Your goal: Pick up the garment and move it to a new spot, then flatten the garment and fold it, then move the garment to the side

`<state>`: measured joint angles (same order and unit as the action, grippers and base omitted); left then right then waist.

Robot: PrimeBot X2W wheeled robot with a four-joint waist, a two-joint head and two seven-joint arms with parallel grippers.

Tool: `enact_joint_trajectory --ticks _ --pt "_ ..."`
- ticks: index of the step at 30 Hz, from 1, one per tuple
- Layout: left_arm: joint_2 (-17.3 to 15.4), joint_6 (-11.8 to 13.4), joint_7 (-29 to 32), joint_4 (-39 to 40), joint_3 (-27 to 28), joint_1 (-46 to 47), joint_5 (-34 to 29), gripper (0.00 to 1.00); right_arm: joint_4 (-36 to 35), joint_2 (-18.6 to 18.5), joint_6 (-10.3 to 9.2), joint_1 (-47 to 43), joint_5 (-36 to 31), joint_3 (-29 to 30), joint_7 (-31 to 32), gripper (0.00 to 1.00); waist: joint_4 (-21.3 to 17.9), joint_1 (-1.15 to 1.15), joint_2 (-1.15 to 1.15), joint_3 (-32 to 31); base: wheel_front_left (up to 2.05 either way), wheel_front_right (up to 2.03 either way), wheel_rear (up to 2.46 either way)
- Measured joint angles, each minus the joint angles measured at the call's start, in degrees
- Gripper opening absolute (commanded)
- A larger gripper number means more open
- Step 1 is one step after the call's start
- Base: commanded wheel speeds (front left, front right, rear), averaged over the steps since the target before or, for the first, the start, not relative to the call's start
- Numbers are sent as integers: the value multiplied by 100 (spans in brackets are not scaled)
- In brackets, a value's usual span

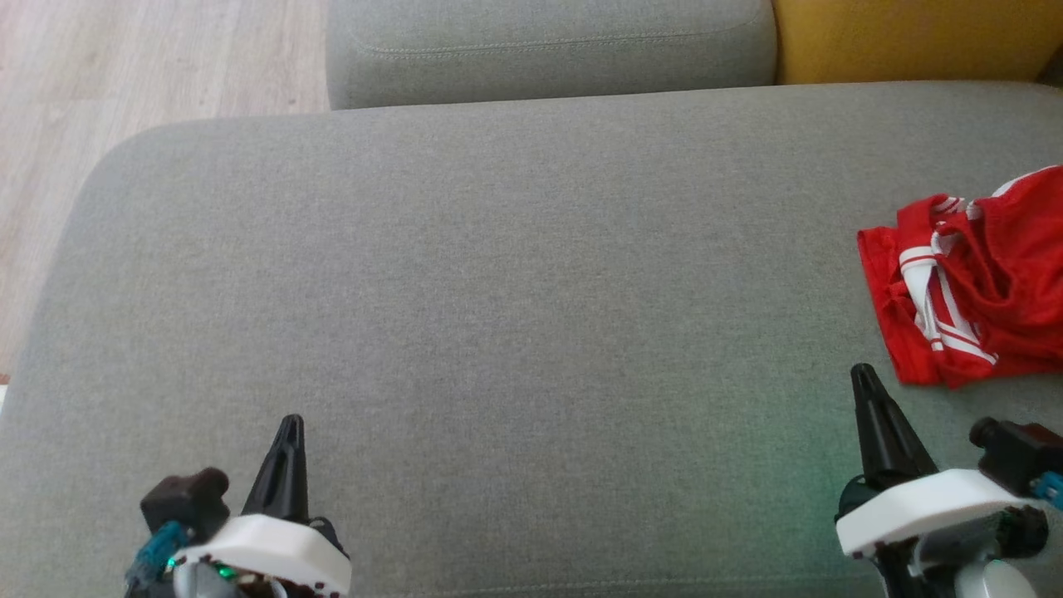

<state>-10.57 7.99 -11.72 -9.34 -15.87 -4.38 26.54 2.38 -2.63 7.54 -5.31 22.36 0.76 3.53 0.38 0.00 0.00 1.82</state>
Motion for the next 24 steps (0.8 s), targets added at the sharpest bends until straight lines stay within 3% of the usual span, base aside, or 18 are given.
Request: enact_joint_trajectory --ticks 24 --pt "127 -353 333 -151 371 141 1604 0 307 -14 0 140 1699 46 0 0 -9 0 0 -38 0 0 0"
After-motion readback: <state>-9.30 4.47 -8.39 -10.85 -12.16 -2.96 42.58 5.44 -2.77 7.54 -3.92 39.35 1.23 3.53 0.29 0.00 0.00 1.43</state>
